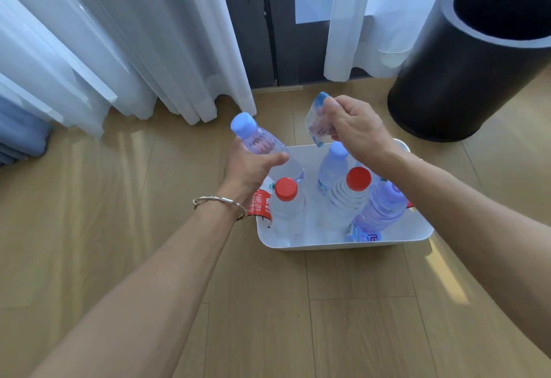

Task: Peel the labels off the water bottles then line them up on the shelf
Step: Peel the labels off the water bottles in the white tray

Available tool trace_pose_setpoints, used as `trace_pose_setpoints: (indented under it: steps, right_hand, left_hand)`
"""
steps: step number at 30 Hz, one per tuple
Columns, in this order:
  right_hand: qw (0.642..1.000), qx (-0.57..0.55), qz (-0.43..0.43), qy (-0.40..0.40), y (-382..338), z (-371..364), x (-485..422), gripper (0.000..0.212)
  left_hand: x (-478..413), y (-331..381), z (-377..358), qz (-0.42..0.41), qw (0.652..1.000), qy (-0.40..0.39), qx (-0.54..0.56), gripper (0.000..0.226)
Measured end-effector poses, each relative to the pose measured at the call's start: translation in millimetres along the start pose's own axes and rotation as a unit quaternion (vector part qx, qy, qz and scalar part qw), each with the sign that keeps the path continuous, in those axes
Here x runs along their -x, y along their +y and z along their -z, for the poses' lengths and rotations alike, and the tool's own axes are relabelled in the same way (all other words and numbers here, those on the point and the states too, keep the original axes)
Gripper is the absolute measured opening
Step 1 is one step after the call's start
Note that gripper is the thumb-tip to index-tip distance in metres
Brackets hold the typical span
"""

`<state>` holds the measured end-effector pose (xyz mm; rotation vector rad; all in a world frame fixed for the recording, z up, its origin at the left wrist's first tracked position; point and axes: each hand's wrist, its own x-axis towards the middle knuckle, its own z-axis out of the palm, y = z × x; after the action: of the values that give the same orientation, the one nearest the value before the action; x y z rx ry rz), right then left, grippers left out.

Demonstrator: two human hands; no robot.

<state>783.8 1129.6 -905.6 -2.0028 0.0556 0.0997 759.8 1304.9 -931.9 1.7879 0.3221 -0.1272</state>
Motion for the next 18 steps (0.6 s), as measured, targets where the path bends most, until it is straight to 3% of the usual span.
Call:
trace_pose_setpoints:
  steps: [7,13,18]
  right_hand:
    - [1.0,0.025,0.015,-0.011,5,0,-4,0.043]
    - [0.996,0.069,0.027,-0.055,8,-6,-5,0.044]
    - [0.98,0.151,0.039,-0.124,0,-12,-8,0.036]
  left_hand:
    - [3,-6,-10,0.021,0.998,-0.02,-0.056,0.027]
    - [0,-13,-5,0.063,0.988,-0.046,-0.135,0.017]
    - [0,-14,-1,0.083,0.985,-0.094,-0.122,0.032]
